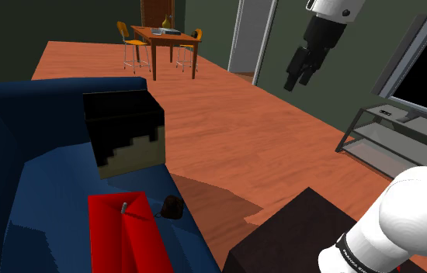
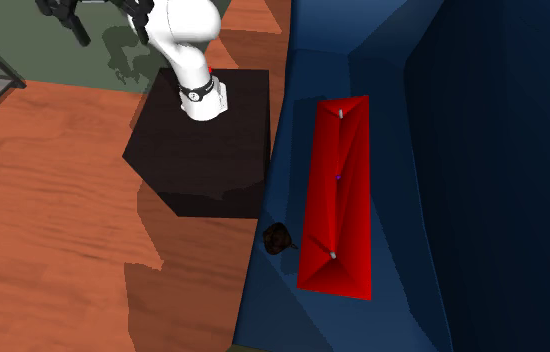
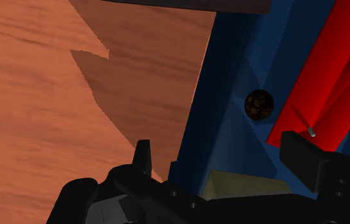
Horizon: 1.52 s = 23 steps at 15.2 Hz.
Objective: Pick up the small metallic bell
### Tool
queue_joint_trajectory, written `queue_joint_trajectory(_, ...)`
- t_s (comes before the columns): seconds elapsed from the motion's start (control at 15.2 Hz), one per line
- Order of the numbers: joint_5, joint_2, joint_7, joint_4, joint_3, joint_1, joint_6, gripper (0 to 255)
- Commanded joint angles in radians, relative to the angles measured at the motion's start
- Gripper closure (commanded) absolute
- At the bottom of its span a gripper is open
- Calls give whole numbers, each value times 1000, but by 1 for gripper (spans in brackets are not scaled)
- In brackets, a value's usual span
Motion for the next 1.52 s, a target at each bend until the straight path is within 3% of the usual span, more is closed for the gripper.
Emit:
queue_joint_trajectory(0.0, 0, 0, 0, 0, 0, 0, 0, 0)
queue_joint_trajectory(0.73, 136, 242, 15, -131, 3, 36, 286, 0)
queue_joint_trajectory(1.45, 317, 592, -34, -123, 17, 96, 545, 0)
